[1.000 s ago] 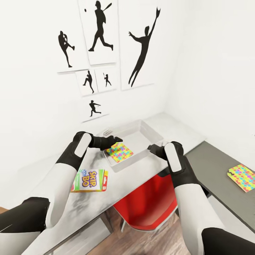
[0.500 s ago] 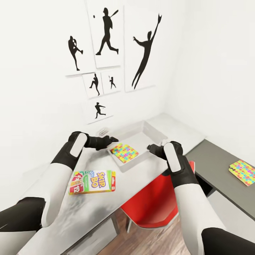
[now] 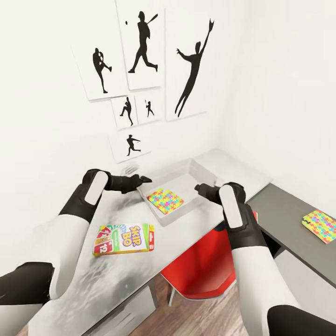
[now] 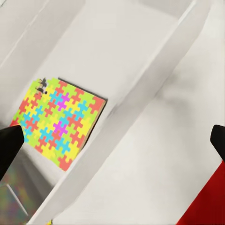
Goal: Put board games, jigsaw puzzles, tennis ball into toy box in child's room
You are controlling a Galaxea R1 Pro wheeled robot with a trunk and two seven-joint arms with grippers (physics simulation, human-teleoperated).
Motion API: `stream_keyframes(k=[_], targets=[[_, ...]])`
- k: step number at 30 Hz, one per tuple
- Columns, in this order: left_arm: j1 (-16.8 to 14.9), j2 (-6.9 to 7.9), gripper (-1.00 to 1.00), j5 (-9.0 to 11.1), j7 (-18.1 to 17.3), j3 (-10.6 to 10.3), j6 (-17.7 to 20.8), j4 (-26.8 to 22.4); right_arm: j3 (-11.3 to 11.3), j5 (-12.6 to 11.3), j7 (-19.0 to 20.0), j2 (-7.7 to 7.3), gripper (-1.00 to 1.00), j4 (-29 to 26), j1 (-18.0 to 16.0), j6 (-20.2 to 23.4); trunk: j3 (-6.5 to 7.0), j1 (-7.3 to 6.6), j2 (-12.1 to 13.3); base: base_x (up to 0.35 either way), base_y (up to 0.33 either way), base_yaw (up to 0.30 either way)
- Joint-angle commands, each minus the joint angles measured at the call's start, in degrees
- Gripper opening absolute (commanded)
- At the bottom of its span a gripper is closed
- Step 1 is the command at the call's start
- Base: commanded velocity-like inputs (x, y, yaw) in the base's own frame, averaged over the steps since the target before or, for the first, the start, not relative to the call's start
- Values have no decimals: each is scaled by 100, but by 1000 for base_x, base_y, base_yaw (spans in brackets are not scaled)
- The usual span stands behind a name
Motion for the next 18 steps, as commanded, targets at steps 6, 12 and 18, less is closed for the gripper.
stream_keyframes(k=[6, 12, 18], targets=[[38, 306, 100, 230, -396, -20, 51, -303, 2, -71, -52, 5, 100, -499, 128, 295, -11, 4, -11, -1, 2, 0], [178, 848, 100, 784, -949, -27, 65, -386, 12, -236, -51, 5, 100, -1298, 295, 586, -11, 4, -11, 0, 0, 0], [566, 1553, 100, 1435, -1824, -41, 67, -414, 26, -591, -29, 5, 100, -1853, 859, 838, -11, 4, -11, 0, 0, 0]])
